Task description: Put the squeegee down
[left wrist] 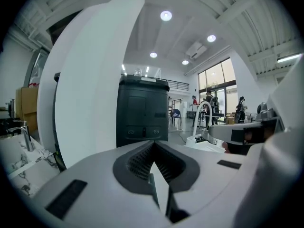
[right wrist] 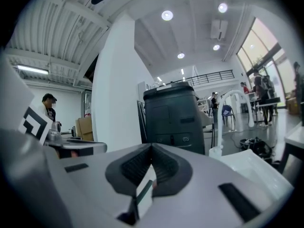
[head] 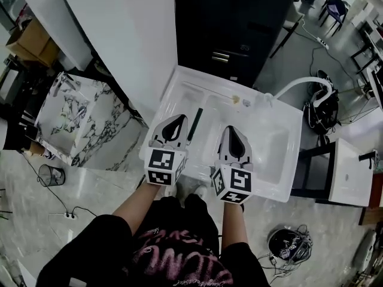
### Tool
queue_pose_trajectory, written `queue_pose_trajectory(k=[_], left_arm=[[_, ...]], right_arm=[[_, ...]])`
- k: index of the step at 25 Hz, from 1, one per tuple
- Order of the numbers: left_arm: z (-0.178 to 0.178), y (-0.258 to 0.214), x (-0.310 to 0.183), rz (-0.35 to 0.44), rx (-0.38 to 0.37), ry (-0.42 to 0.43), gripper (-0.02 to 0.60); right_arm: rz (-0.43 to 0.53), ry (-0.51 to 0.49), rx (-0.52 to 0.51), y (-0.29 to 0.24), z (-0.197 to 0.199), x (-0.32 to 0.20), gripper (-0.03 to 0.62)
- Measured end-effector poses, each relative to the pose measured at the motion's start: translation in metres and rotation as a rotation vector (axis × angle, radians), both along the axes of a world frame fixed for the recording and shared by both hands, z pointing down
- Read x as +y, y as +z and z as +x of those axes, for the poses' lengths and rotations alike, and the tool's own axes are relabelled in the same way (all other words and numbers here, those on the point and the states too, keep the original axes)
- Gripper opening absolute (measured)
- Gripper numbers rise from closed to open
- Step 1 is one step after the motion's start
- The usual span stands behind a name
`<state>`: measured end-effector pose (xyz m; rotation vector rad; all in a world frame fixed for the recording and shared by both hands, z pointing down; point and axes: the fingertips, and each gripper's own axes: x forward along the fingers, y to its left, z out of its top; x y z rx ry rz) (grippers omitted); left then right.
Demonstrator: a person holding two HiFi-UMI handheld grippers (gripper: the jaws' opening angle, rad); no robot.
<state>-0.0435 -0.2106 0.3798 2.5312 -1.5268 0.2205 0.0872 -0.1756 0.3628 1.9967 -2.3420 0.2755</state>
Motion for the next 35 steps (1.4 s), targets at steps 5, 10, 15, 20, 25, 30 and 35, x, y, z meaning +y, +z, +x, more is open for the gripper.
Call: queue_pose_trajectory(k=[5, 10, 15, 20, 25, 30, 35], left_arm=[[0.0, -0.017, 0.003, 0.026, 0.011, 0.008, 0.009], [0.0, -0.028, 0.003, 0.044, 0.018, 0.008, 0.009], [0.0, -0.037, 0.001, 0.06, 0.029, 0.012, 0.009], [0.002, -0.05, 0.0, 0.094, 0.035, 0.016, 0.009], [0.004, -0.063, -0.002, 0.123, 0.052, 0.026, 0.009], [0.008, -0.069, 0.0, 0.139, 0.057, 0.037, 0.009], [0.009, -0.066, 0.0, 0.135, 0.054, 0.047, 0.009]], right_arm=[[0.028, 0.006, 0.009, -0.017, 0.001, 0.003, 0.02], [0.051, 0.001, 0.017, -0.029, -0.002, 0.004, 0.02], [0.067, 0.005, 0.024, -0.038, 0.0, 0.003, 0.02], [0.096, 0.01, 0.038, -0.052, 0.0, 0.004, 0.02], [0.125, 0.02, 0.056, -0.064, 0.003, 0.007, 0.02], [0.133, 0.033, 0.065, -0.067, 0.006, 0.01, 0.02], [0.133, 0.043, 0.071, -0.066, 0.009, 0.011, 0.02]])
